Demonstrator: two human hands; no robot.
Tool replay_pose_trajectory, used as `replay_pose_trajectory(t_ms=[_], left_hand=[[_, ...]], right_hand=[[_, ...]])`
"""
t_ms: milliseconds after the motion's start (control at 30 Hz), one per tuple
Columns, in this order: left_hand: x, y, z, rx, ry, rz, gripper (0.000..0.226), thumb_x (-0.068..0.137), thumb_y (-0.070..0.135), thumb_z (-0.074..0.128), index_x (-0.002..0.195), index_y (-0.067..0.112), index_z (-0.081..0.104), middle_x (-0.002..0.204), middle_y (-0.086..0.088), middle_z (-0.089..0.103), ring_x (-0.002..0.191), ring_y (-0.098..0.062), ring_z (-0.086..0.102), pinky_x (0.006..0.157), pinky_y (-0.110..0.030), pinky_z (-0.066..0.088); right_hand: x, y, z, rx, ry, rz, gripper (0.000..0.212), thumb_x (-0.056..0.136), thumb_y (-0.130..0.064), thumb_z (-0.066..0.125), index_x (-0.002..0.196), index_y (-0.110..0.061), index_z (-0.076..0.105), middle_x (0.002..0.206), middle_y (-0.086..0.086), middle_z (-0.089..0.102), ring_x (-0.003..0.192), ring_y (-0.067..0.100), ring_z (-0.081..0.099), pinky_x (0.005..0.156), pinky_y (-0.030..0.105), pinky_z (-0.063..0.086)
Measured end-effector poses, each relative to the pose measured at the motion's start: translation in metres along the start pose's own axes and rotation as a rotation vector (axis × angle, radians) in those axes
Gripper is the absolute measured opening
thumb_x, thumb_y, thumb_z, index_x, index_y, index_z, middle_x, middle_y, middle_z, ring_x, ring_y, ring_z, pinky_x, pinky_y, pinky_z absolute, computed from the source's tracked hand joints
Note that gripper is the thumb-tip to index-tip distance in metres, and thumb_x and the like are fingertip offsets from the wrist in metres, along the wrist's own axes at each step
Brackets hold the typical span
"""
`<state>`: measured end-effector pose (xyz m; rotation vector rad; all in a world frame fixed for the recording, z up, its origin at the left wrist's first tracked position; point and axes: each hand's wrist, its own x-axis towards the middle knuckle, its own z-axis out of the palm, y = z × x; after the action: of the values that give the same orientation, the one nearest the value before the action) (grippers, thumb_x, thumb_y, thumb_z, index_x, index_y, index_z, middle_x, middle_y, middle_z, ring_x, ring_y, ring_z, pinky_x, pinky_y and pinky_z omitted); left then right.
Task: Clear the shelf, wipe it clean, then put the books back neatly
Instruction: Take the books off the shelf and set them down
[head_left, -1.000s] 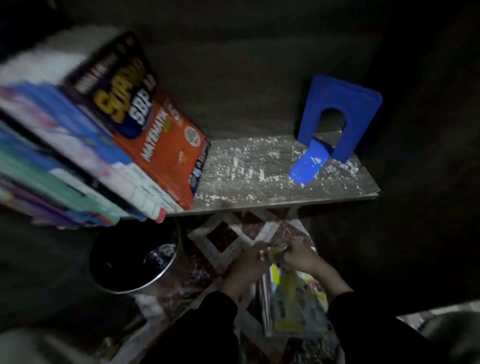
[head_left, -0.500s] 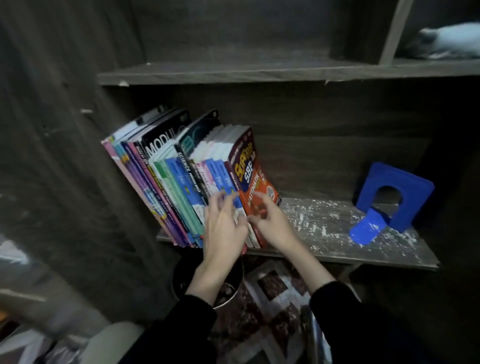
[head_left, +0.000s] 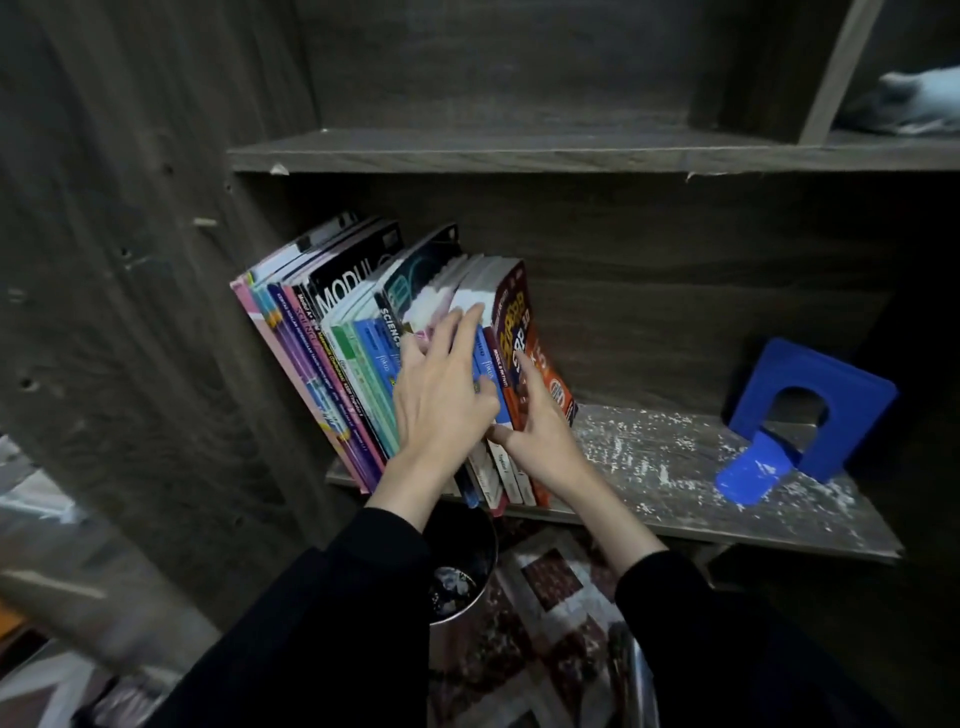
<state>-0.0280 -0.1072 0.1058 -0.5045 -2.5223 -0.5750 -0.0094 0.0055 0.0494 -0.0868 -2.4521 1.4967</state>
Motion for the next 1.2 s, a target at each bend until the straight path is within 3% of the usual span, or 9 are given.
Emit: replay_pose_trajectory(t_ms=[133, 333, 500, 633, 800, 967, 1033, 1133, 1200], left_hand=[[0.004, 0.01, 0.002, -0.019, 0.114, 0.098, 0.058, 0.085, 0.027, 0.059, 0.14, 0.025, 0.041, 0.133, 0.006, 0.051, 0.107, -0.02, 0.035, 0.084, -0.03, 0.038], [0.019, 0.039, 0.021, -0.399, 0.021, -0.027, 0.067, 0.089, 0.031, 0.063, 0.146, 0.015, 0.031, 0.128, -0.004, 0.029, 0.111, -0.007, 0.031, 0.096, -0.015, 0.027], [0.019, 0.05, 0.036, -0.374, -0.095, -0.117, 0.056, 0.09, 0.038, 0.061, 0.139, 0.035, 0.035, 0.152, -0.021, 0.018, 0.107, -0.038, 0.057, 0.084, -0.035, 0.044], [0.016, 0.048, 0.046, -0.304, 0.042, -0.184, 0.061, 0.093, 0.037, 0.057, 0.144, 0.032, 0.025, 0.096, -0.016, 0.062, 0.068, -0.024, 0.058, 0.06, -0.03, 0.038], [0.017, 0.041, 0.047, -0.451, 0.182, -0.12, 0.045, 0.089, 0.018, 0.059, 0.132, 0.02, 0.045, 0.052, 0.0, 0.05, 0.044, -0.015, 0.047, 0.05, -0.027, 0.041], [0.01, 0.052, 0.012, -0.674, 0.279, -0.094, 0.036, 0.085, 0.018, 0.066, 0.118, 0.023, 0.052, 0.061, 0.013, 0.055, 0.057, -0.001, 0.056, 0.057, -0.007, 0.043], [0.004, 0.05, -0.013, -0.784, 0.277, -0.055, 0.035, 0.079, 0.018, 0.07, 0.11, 0.026, 0.055, 0.075, 0.023, 0.064, 0.072, 0.002, 0.063, 0.07, -0.017, 0.053], [-0.009, 0.039, -0.047, -1.044, 0.15, -0.102, 0.038, 0.072, 0.015, 0.073, 0.101, 0.033, 0.057, 0.098, 0.012, 0.068, 0.093, -0.015, 0.068, 0.079, -0.042, 0.057], [-0.021, 0.032, -0.055, -1.207, 0.047, -0.19, 0.038, 0.073, 0.005, 0.074, 0.099, 0.029, 0.059, 0.106, 0.004, 0.069, 0.099, -0.022, 0.067, 0.074, -0.04, 0.059]], right_hand=[[-0.004, 0.006, -0.009, 0.01, 0.053, -0.017, 0.095, 0.078, -0.016, 0.071, 0.151, -0.03, 0.012, 0.15, 0.005, 0.032, 0.139, 0.022, 0.028, 0.114, 0.041, 0.027], [-0.011, 0.013, -0.026, -0.036, 0.017, -0.061, 0.092, 0.083, -0.014, 0.067, 0.152, -0.03, 0.01, 0.153, 0.003, 0.027, 0.14, 0.018, 0.025, 0.111, 0.033, 0.026], [-0.012, 0.022, -0.029, -0.096, -0.014, -0.09, 0.094, 0.082, -0.013, 0.066, 0.153, -0.029, 0.007, 0.157, 0.0, 0.022, 0.143, 0.02, 0.023, 0.112, 0.04, 0.029], [-0.015, 0.027, -0.026, -0.081, -0.04, -0.109, 0.092, 0.083, -0.013, 0.063, 0.151, -0.039, 0.006, 0.148, 0.006, 0.036, 0.137, 0.021, 0.032, 0.104, 0.031, 0.032], [-0.014, 0.034, -0.023, -0.143, -0.14, -0.132, 0.107, 0.078, -0.017, 0.064, 0.145, -0.051, -0.012, 0.16, -0.006, 0.012, 0.146, 0.02, 0.015, 0.115, 0.047, 0.022], [-0.026, 0.017, -0.043, -0.16, -0.117, -0.129, 0.067, 0.09, -0.052, 0.039, 0.133, -0.07, -0.009, 0.16, -0.008, 0.008, 0.146, 0.014, 0.005, 0.114, 0.042, 0.011], [-0.031, 0.007, -0.065, -0.039, -0.1, -0.102, 0.052, 0.086, -0.065, 0.028, 0.131, -0.074, 0.002, 0.155, -0.019, 0.015, 0.14, 0.004, 0.01, 0.11, 0.035, 0.007], [-0.033, 0.007, -0.099, 0.113, -0.023, 0.025, 0.073, 0.077, -0.078, 0.043, 0.138, -0.066, 0.005, 0.15, -0.013, 0.03, 0.134, 0.012, 0.029, 0.112, 0.044, 0.017], [-0.042, 0.017, -0.113, 0.356, -0.088, 0.151, 0.099, 0.07, -0.061, 0.07, 0.139, -0.064, -0.001, 0.132, -0.007, 0.05, 0.116, 0.021, 0.058, 0.102, 0.052, 0.042]])
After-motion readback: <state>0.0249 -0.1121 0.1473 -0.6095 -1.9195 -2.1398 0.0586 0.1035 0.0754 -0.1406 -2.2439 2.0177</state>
